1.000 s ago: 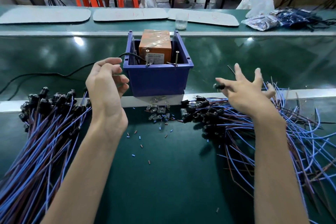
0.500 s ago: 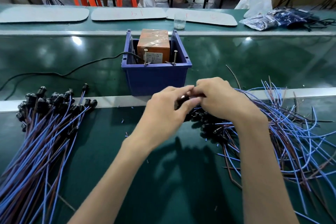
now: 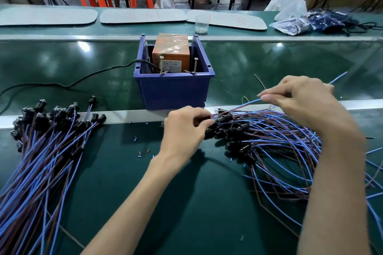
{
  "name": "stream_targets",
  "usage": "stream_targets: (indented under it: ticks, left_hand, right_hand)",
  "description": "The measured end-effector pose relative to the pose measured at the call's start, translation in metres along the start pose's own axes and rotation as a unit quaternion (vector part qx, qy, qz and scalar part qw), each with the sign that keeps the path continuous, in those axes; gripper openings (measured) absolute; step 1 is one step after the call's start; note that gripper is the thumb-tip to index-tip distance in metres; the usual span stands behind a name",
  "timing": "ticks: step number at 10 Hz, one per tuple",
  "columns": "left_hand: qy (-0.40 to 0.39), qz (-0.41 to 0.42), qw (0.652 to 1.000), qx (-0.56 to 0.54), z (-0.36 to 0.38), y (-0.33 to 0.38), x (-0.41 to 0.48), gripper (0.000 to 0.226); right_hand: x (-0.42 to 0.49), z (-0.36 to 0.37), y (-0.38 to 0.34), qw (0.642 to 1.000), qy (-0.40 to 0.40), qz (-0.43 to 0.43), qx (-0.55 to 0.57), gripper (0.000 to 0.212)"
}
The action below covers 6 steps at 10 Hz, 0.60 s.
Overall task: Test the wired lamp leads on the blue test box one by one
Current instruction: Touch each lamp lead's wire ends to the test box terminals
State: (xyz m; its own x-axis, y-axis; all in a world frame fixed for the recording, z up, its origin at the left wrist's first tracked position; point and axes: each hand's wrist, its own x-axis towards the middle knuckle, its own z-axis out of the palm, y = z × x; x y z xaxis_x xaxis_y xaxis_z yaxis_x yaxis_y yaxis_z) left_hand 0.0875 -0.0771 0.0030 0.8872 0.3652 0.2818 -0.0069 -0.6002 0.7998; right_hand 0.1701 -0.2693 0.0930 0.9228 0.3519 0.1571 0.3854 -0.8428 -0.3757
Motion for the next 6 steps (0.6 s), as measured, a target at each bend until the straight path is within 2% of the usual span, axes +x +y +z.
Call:
stream_targets:
  ticks: [1, 2, 3, 4, 5, 6]
  left_hand:
    - [-0.029, 0.05, 0.995, 0.082, 0.022, 0.005, 0.007, 0.017]
    - [-0.064, 0.048, 0.988, 0.135, 0.035, -0.002, 0.015, 0.023]
    - [-0.061, 0.057, 0.989, 0.119, 0.038, -0.011, 0.011, 0.026]
    - [-0.076, 0.063, 0.989, 0.108, 0.036, -0.013, 0.006, 0.032]
    - [-0.08, 0.065, 0.99, 0.099, 0.033, -0.012, 0.006, 0.039]
    - [-0.078, 0.073, 0.991, 0.081, 0.021, -0.008, 0.001, 0.043]
  right_hand:
    - [0.007, 0.006, 0.018, 0.995, -0.021, 0.087, -0.043, 0.011]
    - [0.005, 0.02, 0.034, 0.982, -0.122, 0.144, 0.004, 0.009]
    - [0.004, 0.037, 0.047, 0.966, -0.176, 0.183, 0.053, 0.008]
    - [0.009, 0.043, 0.053, 0.961, -0.163, 0.202, 0.093, 0.024]
    - [0.012, 0.049, 0.059, 0.961, -0.163, 0.202, 0.097, 0.028]
    - [0.01, 0.045, 0.054, 0.964, -0.163, 0.191, 0.089, 0.021]
